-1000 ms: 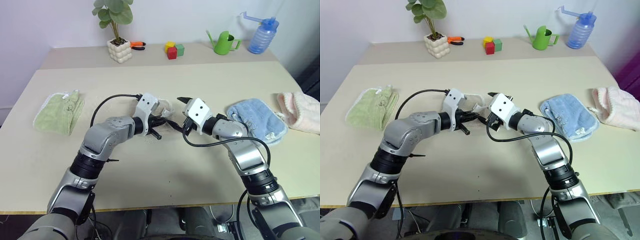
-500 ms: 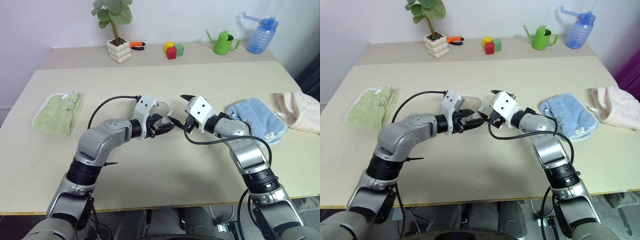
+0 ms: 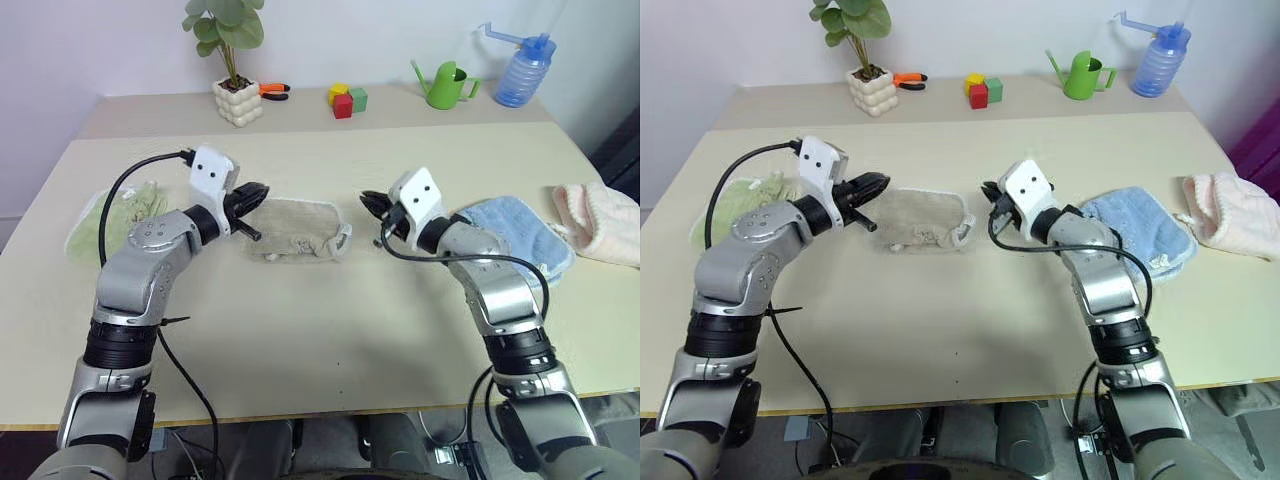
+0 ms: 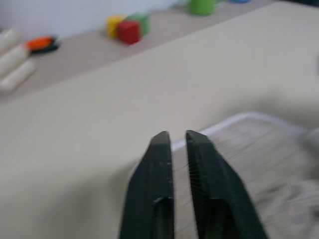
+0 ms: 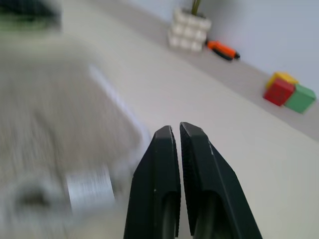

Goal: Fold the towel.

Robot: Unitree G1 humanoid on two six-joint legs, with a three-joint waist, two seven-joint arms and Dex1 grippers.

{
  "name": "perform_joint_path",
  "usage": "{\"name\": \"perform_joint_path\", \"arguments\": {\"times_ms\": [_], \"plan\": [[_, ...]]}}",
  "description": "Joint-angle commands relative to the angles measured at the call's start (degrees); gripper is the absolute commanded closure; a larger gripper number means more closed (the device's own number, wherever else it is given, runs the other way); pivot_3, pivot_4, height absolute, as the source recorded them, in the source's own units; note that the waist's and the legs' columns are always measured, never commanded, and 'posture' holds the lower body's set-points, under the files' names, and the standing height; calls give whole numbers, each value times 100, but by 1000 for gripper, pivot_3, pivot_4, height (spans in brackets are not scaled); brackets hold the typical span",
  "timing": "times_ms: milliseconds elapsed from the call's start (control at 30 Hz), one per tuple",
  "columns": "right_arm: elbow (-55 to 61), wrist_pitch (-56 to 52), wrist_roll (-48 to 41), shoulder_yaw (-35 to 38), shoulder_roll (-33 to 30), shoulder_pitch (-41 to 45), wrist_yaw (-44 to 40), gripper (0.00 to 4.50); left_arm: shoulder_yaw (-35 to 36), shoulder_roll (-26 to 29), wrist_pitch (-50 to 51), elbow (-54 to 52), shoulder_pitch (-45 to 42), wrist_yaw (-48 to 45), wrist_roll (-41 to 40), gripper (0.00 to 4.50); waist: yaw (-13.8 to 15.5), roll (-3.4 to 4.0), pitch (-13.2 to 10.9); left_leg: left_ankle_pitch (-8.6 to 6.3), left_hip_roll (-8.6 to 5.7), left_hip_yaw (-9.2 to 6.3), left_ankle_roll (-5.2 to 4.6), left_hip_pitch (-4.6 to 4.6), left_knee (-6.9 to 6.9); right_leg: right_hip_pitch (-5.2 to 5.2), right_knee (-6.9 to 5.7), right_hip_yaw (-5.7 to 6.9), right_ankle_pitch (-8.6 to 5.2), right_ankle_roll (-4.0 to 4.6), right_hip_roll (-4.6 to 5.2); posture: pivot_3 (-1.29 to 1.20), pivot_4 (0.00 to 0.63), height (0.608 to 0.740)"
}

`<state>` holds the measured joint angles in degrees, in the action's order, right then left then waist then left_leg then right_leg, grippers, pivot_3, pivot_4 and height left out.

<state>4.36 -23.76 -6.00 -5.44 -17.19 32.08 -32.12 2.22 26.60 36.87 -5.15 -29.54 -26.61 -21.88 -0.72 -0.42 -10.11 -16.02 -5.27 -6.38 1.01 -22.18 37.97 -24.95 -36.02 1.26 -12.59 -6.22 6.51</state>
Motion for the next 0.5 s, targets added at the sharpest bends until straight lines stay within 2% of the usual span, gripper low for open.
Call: {"name": "perform_joint_path", "arguments": {"times_ms": [33,200,367,500], "plan": [[-138,-465,-62,-348,472,270,181,4440,-131,-258,-80,34,72,23,58,4063,5,-1,0,0,0,0,0,-1,1,-1,0,0,0,0,0,0,150,732],[-839,-559,227,-697,685,244,376,4440,-600,-379,-99,306,252,133,527,4063,23,-1,1,0,-9,-2,0,-5,5,-1,-1,1,1,-1,8,0,150,732],[-1381,-488,437,-669,612,-51,662,4440,-1144,-299,-765,494,637,9,1183,4063,-3,2,3,0,-7,-1,0,-4,0,-7,-4,0,0,0,6,0,150,732],[-1262,-386,479,-646,513,-176,693,4440,-991,-478,-1142,447,801,-17,1140,4063,14,8,10,0,-6,0,0,6,0,4,-5,-2,0,0,6,0,150,732]]}}
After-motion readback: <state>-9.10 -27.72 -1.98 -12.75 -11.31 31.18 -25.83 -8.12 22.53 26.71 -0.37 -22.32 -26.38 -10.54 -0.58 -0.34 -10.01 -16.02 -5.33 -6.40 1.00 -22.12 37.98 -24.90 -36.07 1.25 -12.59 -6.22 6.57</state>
